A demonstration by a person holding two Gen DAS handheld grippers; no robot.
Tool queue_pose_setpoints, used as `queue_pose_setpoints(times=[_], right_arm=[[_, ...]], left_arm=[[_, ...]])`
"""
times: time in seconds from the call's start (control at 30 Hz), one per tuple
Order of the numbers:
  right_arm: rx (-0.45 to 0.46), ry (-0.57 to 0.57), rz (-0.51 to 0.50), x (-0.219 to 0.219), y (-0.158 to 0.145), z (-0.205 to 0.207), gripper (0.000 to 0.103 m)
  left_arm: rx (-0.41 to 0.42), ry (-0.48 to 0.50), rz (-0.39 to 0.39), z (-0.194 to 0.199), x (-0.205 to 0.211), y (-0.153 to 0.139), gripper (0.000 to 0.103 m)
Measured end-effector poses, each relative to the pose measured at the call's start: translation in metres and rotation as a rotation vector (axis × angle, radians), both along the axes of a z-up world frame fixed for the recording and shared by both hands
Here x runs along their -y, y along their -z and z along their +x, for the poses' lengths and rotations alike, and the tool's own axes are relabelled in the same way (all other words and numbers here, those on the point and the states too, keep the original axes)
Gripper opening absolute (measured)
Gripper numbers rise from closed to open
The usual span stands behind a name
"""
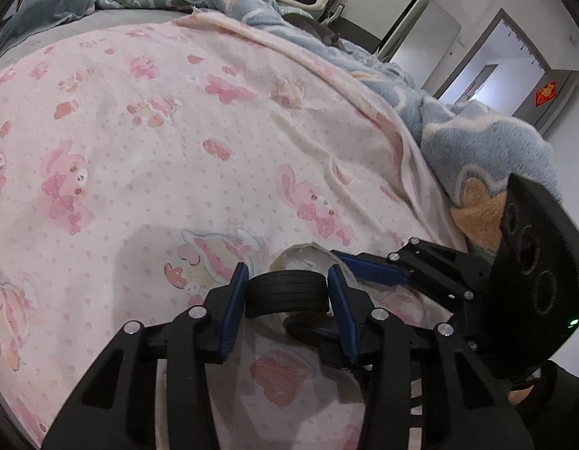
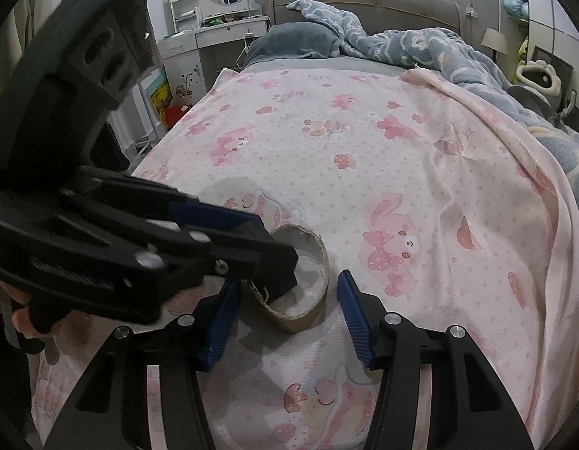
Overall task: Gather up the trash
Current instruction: 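Grasp the black rubber piece with the left tool while the right grasps the tan tape ring, then carry the black piece and tan tape ring from the bed over the teal bin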
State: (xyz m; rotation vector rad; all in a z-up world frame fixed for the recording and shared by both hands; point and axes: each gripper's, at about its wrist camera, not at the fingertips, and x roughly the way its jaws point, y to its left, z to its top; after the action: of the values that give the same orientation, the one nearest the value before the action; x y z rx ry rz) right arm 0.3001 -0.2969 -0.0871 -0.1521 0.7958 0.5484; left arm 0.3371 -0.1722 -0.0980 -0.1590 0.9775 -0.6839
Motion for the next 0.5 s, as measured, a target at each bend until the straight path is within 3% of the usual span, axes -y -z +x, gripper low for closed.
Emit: queue_pose_setpoints(times=[0.3, 0.5], right_arm=[[-0.002, 0.02, -0.036, -0.004, 0.0, 0.004, 0.053], [-0.03, 0.031, -0.043, -0.008, -0.004, 0.012, 0.042]], left_arm=[[0.024, -0.055, -0.054, -0.003, -0.022, -0.016, 0.046], [0.03, -0.068, -0.041, -0.006, -0.037, -0.018, 0.046]])
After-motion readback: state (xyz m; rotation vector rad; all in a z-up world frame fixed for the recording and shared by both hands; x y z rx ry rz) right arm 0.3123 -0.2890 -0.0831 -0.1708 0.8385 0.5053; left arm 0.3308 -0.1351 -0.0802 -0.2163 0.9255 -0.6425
